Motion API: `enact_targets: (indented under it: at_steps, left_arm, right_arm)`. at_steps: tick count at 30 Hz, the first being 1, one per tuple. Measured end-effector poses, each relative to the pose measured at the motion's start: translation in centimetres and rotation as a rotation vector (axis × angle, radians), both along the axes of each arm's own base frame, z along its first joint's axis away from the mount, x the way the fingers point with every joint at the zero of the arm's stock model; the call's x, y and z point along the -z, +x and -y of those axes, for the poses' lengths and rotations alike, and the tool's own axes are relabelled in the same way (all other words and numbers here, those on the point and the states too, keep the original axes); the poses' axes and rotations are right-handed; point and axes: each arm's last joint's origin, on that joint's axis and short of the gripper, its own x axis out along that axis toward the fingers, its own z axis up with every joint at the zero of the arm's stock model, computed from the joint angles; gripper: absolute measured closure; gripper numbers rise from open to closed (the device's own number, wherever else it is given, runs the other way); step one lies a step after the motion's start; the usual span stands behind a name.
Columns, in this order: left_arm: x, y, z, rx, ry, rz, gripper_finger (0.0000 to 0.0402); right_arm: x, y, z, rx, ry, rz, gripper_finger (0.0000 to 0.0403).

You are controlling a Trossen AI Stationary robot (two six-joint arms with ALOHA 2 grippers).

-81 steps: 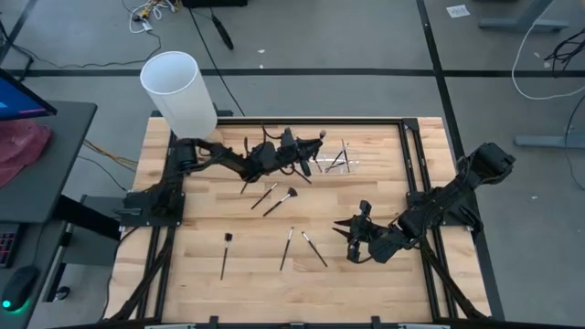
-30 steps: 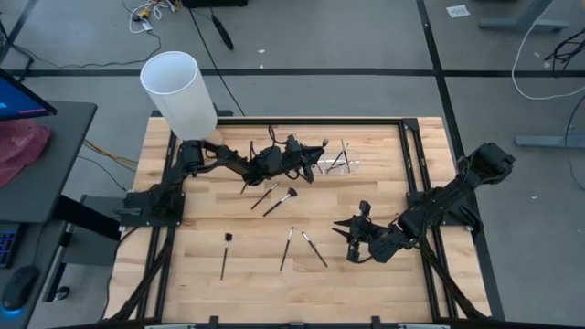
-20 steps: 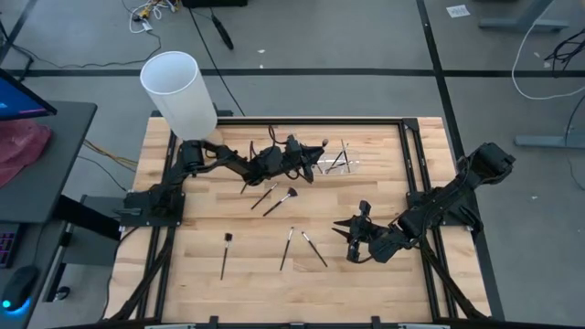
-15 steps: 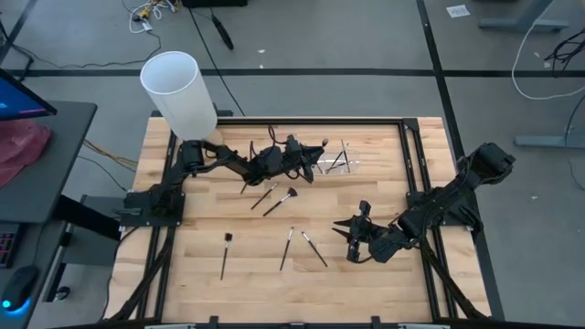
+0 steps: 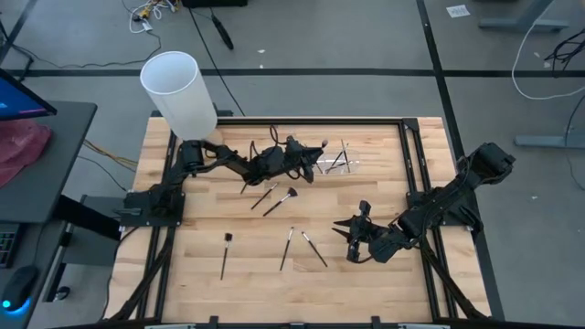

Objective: Put items in baskets/containers
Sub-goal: Put the black powder brush into the transparent organizer, then put the black highlighter brush into the transparent organizer

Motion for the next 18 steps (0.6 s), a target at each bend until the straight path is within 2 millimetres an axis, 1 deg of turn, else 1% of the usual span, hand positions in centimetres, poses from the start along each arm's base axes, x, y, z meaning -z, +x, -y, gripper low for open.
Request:
enact_targets:
  at_steps: [7, 9, 18]
  left_arm:
    - [0.16, -0.01, -0.04, -0.005, -0.004, -0.016, 0.0329]
    - [0.19, -0.04, -0.16, -0.007, -0.006, -0.019, 0.0324]
    - [0.19, -0.06, -0.2, -0.008, -0.006, -0.019, 0.0258]
  right_arm:
    - [0.0, 0.0, 0.0, -0.001, -0.001, 0.0, 0.0319]
    - [0.0, -0.01, -0.01, -0.002, -0.002, -0.001, 0.0319]
    - [0.0, -0.01, -0.01, -0.002, -0.002, -0.001, 0.0319]
